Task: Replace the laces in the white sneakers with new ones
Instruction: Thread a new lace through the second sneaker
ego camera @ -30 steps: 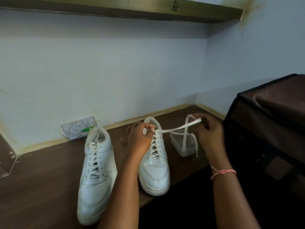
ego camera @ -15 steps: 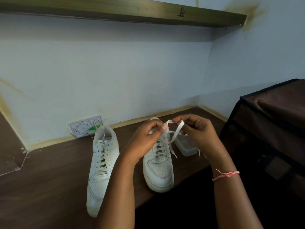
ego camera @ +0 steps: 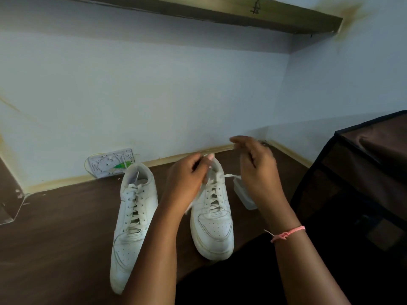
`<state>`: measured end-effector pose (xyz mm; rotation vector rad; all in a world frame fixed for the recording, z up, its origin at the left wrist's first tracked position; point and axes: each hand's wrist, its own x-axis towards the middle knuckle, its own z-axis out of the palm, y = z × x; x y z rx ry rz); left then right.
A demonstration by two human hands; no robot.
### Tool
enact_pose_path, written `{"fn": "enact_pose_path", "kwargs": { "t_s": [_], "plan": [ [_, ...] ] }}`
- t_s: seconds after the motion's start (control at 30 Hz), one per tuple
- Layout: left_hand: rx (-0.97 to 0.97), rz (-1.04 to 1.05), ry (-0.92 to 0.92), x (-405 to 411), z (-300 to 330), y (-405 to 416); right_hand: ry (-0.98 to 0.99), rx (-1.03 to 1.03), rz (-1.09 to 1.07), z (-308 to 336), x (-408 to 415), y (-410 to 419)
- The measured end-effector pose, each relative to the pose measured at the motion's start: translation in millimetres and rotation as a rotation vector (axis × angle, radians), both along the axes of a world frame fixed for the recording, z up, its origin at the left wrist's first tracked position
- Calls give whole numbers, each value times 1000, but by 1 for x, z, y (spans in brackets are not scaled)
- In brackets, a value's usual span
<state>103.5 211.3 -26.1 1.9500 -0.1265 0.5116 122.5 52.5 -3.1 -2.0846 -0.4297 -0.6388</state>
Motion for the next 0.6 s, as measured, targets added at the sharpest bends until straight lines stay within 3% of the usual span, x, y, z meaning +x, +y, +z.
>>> {"fn": "enact_pose_path", "kwargs": {
  "t_s": [0.13, 0.33, 0.4, 0.6],
  "plan": [
    [32, -13, -72, 7, 1, -8, 231, 207, 338, -7, 0, 18],
    [-54, -37, -57, 15, -8, 1, 409, 180, 409, -1, 6, 5],
    [-100, -74, -33, 14, -7, -2, 391, 177, 365, -3, 6, 4],
    [-78, -100, 51, 11, -7, 12, 164, 42, -32, -5, 13, -6]
  ]
}}
